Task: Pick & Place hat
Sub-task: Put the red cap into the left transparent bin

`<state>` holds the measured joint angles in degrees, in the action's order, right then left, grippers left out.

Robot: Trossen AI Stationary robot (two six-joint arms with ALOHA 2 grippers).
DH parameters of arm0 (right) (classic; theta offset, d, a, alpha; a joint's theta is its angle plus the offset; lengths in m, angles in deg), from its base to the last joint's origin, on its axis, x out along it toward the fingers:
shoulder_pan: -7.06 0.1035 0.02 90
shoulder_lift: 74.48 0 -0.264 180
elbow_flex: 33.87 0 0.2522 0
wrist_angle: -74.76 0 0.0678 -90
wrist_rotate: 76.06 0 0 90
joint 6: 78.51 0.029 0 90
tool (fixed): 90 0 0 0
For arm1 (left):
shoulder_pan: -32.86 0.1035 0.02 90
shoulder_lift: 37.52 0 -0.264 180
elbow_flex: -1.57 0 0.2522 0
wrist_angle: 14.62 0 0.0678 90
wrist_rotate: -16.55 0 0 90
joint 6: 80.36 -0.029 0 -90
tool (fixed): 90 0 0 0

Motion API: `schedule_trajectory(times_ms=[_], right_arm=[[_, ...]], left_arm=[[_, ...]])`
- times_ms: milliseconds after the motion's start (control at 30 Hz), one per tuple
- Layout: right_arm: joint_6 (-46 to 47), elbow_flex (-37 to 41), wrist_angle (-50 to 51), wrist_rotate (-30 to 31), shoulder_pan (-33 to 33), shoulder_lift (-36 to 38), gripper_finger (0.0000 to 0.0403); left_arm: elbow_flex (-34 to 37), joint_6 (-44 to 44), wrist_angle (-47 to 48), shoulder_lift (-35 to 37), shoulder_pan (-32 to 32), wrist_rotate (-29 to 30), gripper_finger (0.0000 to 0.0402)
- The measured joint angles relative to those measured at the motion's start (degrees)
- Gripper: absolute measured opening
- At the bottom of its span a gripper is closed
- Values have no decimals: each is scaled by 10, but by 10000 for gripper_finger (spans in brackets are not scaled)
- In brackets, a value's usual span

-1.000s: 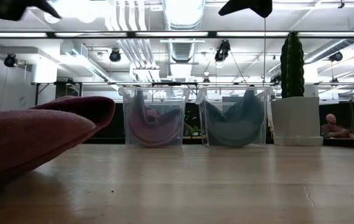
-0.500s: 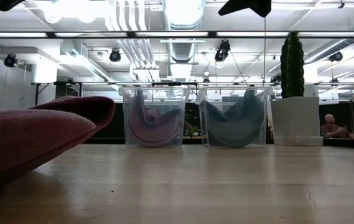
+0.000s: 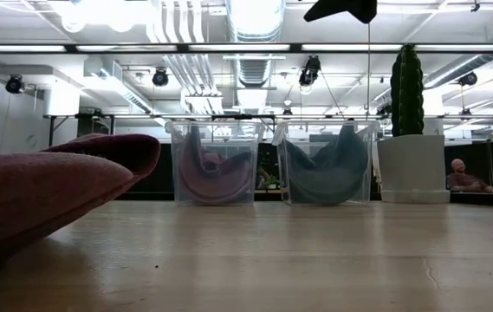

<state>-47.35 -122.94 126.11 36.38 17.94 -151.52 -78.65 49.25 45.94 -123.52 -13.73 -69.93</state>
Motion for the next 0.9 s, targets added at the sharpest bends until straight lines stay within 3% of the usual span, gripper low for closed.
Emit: schedule_trajectory(times_ms=[900], right_arm=[[-12,1,0,-2,0,0,192]], left_arm=[[-18,14,-22,-129,-1,0,206]])
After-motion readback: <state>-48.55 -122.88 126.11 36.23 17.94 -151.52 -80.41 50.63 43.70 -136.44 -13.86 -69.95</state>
